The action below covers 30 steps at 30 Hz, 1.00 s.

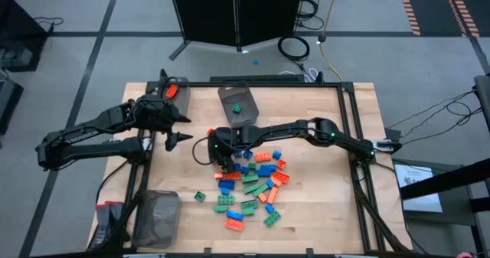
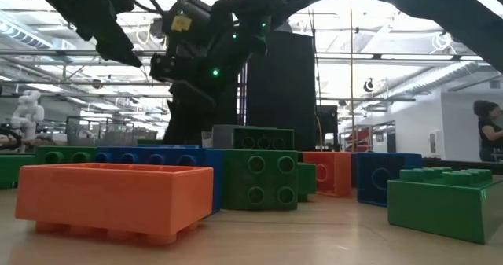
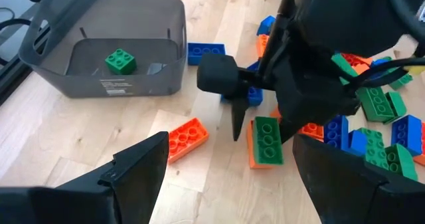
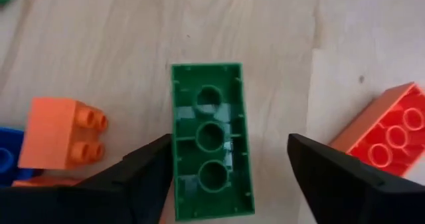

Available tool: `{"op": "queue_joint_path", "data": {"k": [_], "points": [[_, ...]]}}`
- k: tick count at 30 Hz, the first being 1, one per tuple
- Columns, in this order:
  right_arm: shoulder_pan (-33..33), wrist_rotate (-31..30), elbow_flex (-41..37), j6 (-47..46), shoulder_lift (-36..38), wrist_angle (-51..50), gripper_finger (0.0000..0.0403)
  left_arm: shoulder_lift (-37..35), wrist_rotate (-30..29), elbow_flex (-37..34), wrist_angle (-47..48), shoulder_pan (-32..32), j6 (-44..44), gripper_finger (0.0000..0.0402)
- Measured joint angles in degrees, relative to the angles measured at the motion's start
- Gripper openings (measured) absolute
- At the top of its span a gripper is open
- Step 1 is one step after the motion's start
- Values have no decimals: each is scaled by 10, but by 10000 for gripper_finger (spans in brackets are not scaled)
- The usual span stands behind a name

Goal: Sort blocks
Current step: Put the green game piece into the top right black transparent bin

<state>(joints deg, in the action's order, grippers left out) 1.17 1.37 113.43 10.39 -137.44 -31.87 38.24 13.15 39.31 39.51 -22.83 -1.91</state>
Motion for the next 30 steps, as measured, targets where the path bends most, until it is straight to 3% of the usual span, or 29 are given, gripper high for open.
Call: {"op": "queue_joint_path", "data": {"k": [15, 30], "points": [[0, 4, 14, 10, 5, -13, 15, 0, 0, 0, 0, 0, 0, 322], [-1, 4, 13, 13, 4, -10, 44, 0, 0, 0, 0, 0, 0, 322]]}}
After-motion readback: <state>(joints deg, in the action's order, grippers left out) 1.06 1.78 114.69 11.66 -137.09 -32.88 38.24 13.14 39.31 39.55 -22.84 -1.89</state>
